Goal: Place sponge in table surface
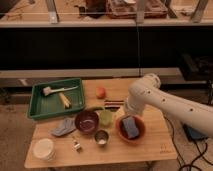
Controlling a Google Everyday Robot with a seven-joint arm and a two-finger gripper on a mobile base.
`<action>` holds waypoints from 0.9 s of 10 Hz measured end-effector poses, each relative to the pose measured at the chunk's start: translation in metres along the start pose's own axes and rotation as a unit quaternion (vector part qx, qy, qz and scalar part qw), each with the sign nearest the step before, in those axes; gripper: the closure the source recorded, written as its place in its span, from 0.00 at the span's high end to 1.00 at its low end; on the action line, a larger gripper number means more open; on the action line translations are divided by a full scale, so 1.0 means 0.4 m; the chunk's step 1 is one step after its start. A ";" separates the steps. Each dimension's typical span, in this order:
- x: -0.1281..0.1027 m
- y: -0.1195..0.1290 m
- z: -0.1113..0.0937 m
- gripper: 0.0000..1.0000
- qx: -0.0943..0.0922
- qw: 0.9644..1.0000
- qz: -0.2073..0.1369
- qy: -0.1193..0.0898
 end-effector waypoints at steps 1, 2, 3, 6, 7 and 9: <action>-0.002 -0.001 0.029 0.80 -0.004 1.000 -0.003 -0.001; -0.003 -0.002 0.059 0.80 -0.006 1.000 -0.005 -0.002; -0.008 0.004 0.094 0.80 -0.009 1.000 -0.008 -0.003; -0.006 0.009 0.116 0.76 -0.014 1.000 -0.010 -0.001; -0.003 0.014 0.114 0.66 -0.016 1.000 -0.009 0.002; -0.001 0.029 0.116 0.58 -0.019 1.000 -0.006 0.006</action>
